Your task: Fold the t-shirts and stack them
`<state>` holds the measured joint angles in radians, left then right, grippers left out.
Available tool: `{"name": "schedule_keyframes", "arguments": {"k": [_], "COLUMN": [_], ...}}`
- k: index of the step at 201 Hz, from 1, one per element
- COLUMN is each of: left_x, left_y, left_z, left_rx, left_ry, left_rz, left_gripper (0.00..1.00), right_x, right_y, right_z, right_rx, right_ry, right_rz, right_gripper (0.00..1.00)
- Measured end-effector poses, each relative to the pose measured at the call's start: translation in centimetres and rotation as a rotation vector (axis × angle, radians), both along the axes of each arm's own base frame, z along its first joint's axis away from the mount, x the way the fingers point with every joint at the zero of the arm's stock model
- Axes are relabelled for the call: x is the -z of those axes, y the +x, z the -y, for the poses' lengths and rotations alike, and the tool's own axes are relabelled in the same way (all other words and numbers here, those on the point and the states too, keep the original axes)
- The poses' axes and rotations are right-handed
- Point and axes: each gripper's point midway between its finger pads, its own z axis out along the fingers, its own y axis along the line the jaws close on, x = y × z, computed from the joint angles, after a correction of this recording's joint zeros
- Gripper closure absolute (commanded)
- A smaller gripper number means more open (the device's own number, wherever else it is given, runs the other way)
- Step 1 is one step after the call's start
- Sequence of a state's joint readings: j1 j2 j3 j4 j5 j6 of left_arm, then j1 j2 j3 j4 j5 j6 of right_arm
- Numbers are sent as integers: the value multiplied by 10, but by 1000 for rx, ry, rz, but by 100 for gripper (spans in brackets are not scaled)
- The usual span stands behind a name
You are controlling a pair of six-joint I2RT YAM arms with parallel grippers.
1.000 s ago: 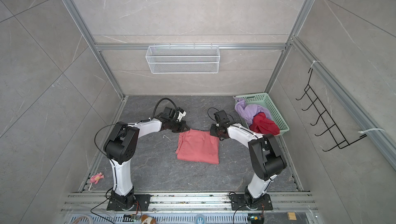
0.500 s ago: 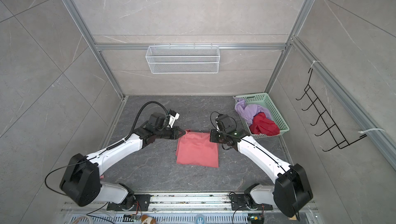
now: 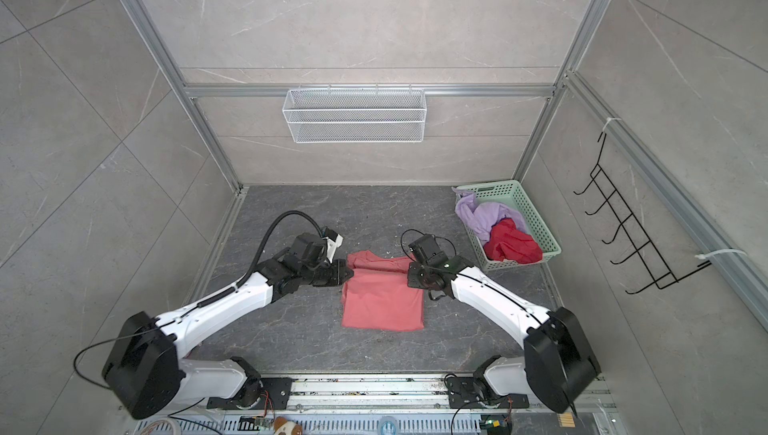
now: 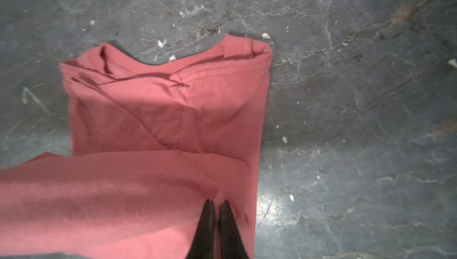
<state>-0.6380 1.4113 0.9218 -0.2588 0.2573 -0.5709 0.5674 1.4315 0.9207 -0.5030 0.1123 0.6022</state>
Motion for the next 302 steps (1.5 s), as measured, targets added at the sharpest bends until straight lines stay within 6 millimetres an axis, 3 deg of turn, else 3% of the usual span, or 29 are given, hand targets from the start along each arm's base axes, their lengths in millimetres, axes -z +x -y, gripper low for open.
{"name": "schedule_keyframes", "arguments": {"k": [24,54,89,126,174,233,260,280,302], "left_x": [15,36,57,69,63,24,22,29,49], "left_y": [30,61,81,97,103,104,110,121,133], "left_z": [8,3,-2,-2,-7,-8,-11,-11,-14], "left_rx": [-19,-75,-109,-127,-148,-161,-169,-178,-190], "left_ry": [53,99,114,113,91,35,26,28,33], "left_rz": [-3,-13,-37,-42,-26,57,71,62,34], "left_gripper": [100,100,100,100,100,100,100,100,100], "right_x": [16,31,39,34,21,-13,-22,-13,15], "right_y": [20,40,62,86,86,91,102,118,130], "right_z": [-3,1,13,16,6,1,-4,-9,-10], "right_rx": [21,58,124,176,145,133,130,134,150], "right_ry": [-50,-73,-25,74,138,186,194,187,149], "right_rz": [-8,-15,-3,48,57,123,148,151,121], "right_gripper": [98,98,96,97,97,98,98,98,98]}}
